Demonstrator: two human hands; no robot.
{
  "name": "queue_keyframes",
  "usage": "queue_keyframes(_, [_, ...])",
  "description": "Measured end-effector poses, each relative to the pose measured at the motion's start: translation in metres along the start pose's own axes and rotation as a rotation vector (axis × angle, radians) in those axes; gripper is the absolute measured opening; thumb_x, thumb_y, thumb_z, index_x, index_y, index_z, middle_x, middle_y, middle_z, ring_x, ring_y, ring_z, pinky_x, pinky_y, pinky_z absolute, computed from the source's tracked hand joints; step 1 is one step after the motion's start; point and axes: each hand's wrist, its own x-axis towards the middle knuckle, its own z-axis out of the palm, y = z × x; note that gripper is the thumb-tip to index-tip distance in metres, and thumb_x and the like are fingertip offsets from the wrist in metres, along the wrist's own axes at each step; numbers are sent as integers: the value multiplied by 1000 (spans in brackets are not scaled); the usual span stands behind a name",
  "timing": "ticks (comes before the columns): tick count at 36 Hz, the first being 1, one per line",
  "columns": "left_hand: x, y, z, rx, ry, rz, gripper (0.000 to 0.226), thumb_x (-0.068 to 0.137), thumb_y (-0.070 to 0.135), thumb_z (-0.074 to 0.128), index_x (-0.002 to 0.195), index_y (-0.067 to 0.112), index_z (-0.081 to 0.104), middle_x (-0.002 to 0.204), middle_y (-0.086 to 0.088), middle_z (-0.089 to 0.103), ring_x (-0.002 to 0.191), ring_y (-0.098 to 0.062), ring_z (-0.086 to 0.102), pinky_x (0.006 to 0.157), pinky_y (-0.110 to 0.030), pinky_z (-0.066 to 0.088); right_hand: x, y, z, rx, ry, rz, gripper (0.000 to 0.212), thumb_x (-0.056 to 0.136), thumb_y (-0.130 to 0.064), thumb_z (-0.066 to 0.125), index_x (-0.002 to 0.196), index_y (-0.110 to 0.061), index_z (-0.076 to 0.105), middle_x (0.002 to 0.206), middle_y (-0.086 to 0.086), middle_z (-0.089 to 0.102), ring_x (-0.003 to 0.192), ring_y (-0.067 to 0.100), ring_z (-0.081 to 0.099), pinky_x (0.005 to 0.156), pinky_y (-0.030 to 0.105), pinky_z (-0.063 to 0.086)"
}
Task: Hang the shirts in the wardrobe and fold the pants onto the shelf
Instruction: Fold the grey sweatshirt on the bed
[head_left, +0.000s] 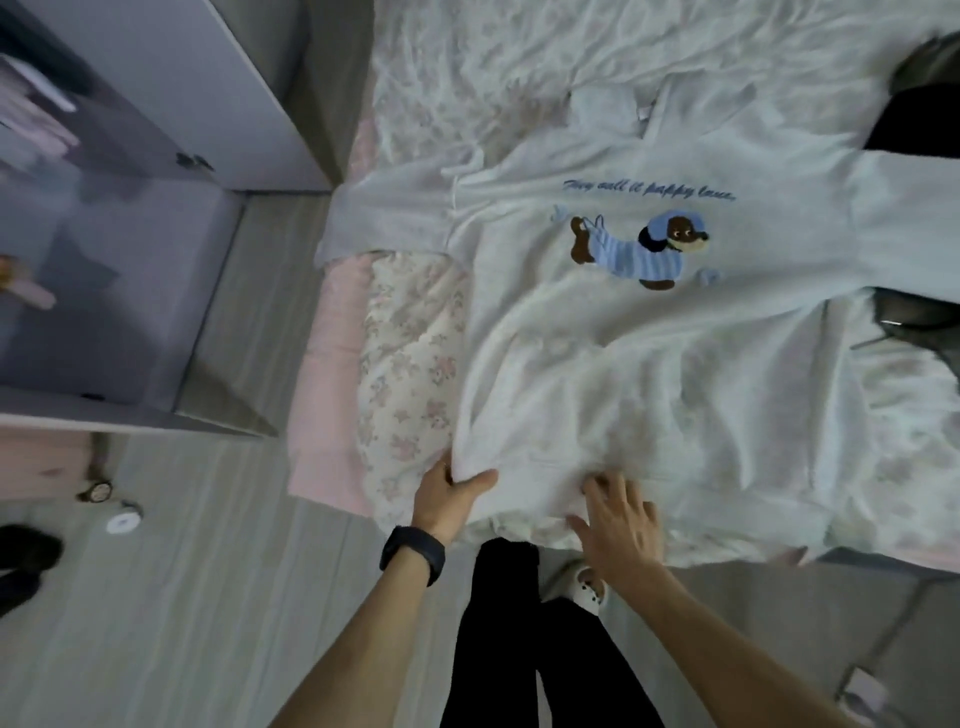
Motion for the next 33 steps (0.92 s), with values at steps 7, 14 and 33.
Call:
queue_keyframes(7, [-23, -4, -2, -44, 88, 44, 44, 84, 17, 81, 120, 12, 56, 117, -6, 70, 104, -20, 68, 97, -44, 54, -12, -3, 8, -114, 172, -77, 82, 60, -51, 90, 124, -6, 65, 126, 18, 61, 100, 37, 63, 71, 46, 52])
queue_keyframes(14, [-15, 5, -8, 9, 66, -14, 50, 93, 51, 63, 127, 15, 57, 127, 2, 61, 106, -18, 61, 84, -36, 59, -19, -15, 5, -57, 193, -130, 37, 90, -11, 58, 126, -17, 57, 119, 7, 58, 103, 30, 56, 80, 40, 46])
queue_keyframes(33, [-37, -107, -43, 243, 127, 26, 41, 88, 32, 76, 120, 19, 54, 115, 0, 55, 104, -18, 56, 88, -24, 42, -61, -29, 45, 300, 36, 93, 47, 96, -36, 57, 142, -28, 46, 143, 0, 44, 126, 26, 51, 98, 41, 48])
